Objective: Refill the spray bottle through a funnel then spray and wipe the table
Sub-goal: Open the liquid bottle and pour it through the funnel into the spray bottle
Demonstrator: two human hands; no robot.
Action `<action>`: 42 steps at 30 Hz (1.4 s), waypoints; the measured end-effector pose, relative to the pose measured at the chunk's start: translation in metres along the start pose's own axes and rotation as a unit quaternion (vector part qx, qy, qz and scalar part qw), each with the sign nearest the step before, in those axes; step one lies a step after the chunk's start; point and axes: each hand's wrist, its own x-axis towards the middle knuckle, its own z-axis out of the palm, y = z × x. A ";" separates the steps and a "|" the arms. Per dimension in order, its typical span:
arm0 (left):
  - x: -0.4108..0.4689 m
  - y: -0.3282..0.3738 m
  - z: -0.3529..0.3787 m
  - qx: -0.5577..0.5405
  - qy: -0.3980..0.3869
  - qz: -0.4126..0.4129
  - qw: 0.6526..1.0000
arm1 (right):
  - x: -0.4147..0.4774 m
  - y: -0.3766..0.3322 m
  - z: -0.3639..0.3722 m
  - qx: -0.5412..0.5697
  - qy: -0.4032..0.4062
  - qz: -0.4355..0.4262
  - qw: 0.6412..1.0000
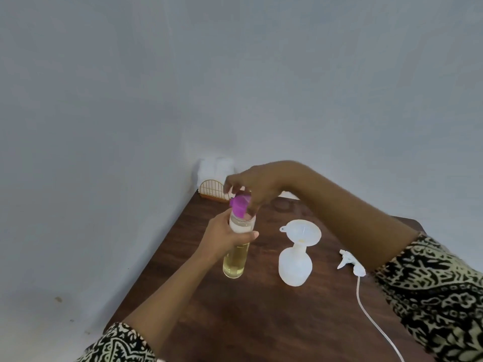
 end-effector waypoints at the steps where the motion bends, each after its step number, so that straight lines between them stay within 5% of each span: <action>1: -0.001 0.000 0.001 -0.003 0.000 -0.004 1.000 | -0.005 0.005 -0.004 0.034 -0.010 -0.012 0.999; 8: 0.001 0.011 0.008 -0.008 0.013 0.001 1.000 | -0.005 0.000 0.014 0.014 0.102 0.142 0.984; 11: 0.001 0.018 0.011 -0.002 0.008 -0.006 1.000 | -0.004 -0.002 0.020 -0.048 0.138 0.097 0.985; 20: -0.001 0.039 0.025 0.019 0.014 -0.012 1.000 | -0.022 0.040 -0.002 -0.073 0.081 -0.079 0.991; 26: -0.008 0.054 0.043 0.003 0.053 -0.018 0.998 | -0.051 0.081 0.006 0.101 0.130 -0.082 0.983; 31: -0.018 0.062 0.063 -0.025 0.089 -0.039 0.995 | -0.079 0.123 0.046 0.404 0.162 -0.061 0.898; 42: -0.065 0.048 0.120 -0.064 0.130 -0.081 0.986 | -0.099 0.198 0.214 0.484 0.217 0.083 0.844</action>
